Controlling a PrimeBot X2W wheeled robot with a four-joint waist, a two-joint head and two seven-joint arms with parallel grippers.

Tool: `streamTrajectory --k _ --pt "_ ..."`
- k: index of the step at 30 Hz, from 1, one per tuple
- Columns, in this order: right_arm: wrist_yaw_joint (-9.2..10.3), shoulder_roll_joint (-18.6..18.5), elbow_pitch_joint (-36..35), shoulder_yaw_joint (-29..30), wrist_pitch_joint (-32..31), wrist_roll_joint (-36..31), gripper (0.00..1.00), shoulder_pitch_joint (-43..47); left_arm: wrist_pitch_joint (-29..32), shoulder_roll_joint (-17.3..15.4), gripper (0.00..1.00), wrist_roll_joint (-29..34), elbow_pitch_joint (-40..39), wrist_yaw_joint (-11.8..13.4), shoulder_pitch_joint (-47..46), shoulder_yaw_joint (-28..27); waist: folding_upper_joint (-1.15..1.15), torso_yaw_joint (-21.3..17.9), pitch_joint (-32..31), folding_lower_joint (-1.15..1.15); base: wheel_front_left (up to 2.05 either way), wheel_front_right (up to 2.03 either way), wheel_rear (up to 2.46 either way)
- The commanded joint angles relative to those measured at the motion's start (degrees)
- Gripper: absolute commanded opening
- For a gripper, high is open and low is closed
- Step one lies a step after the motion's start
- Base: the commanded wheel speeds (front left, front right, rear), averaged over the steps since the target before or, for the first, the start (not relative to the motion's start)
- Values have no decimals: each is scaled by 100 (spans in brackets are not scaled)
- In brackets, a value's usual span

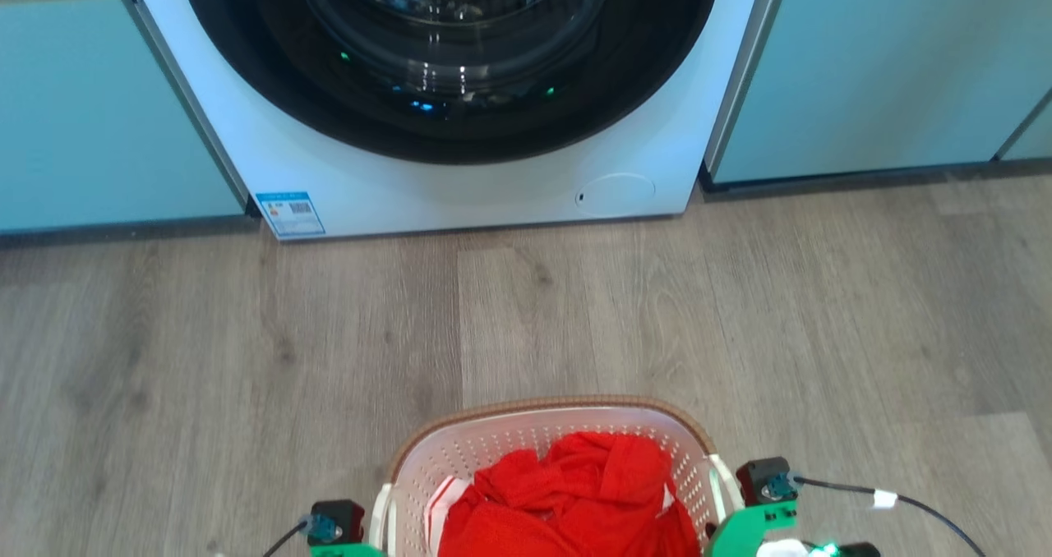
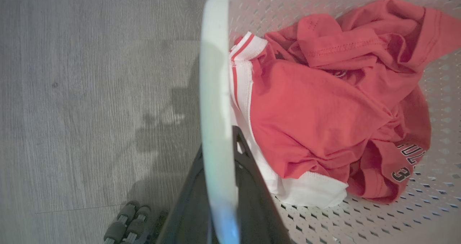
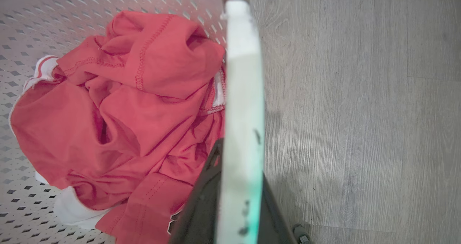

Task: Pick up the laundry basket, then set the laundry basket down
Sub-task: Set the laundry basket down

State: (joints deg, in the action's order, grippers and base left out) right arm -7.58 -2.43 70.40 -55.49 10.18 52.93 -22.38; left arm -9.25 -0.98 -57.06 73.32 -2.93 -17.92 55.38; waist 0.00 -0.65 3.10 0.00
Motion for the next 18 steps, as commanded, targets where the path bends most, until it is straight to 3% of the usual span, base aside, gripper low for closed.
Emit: streamTrajectory --k 1,7,13,18 --pt "9 -44 -25 -76 139 -32 0 -264 -130 -189 0 -30 20 88 -338 -73 0 0 95 0 0 0 0" --pt "9 -44 26 -69 214 -12 0 -656 -230 -189 0 -39 5 138 -655 -51 0 -8 538 0 0 0 0" --pt "9 -44 81 -40 321 -54 0 -1239 -208 -189 0 4 -239 417 -1194 56 0 -6 1220 0 0 0 0" --pt "9 -44 161 13 400 -155 0 -1860 -313 -189 0 85 -191 401 -1781 75 0 41 1935 0 0 0 0"
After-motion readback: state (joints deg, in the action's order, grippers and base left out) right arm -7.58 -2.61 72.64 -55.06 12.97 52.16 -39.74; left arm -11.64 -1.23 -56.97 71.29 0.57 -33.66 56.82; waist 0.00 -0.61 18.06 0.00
